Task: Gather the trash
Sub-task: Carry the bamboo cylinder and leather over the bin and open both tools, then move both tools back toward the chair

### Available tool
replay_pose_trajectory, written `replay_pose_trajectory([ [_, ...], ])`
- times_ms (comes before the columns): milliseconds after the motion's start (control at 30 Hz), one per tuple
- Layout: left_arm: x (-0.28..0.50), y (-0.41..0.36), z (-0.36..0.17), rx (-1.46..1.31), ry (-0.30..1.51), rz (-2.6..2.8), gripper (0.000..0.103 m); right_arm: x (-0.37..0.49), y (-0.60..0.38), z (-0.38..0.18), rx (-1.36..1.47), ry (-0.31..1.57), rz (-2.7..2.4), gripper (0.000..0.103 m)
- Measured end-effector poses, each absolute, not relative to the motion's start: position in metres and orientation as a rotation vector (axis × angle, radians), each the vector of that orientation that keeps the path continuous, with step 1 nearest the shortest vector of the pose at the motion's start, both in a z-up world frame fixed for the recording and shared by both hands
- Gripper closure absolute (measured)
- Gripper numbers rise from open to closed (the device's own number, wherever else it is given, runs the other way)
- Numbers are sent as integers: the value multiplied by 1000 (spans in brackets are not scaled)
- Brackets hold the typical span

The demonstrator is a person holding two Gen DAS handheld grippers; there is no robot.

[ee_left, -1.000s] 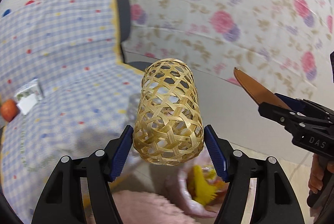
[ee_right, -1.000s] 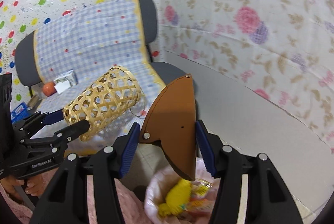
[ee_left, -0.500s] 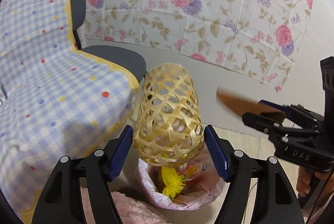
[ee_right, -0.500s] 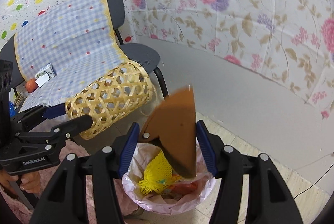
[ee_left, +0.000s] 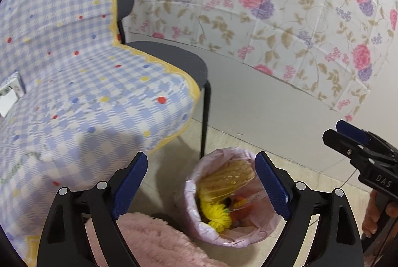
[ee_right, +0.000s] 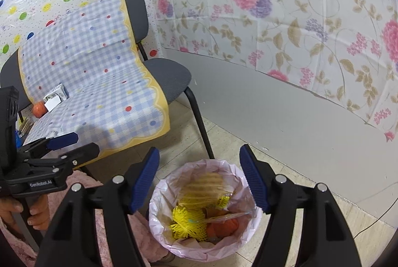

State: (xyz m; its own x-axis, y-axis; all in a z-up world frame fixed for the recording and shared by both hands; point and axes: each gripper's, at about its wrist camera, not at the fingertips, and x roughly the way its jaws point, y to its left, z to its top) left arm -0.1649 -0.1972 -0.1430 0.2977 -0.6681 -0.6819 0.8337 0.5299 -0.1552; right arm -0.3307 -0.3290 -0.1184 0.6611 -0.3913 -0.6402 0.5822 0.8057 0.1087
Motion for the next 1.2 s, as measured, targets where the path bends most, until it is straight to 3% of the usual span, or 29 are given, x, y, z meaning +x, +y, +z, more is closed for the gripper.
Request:
replay_pose_trajectory([
  [400,-131,-153,-123,195,719,-854,15,-288,-312,-107,300,647,-461,37],
  [833,-50,-70,-103,112,692,-550,15,-178,-269,-78,214,621,-261,37],
  [1200,21,-8,-91,90,681,-324,15,-84,-230,-61,145,608,-123,48],
])
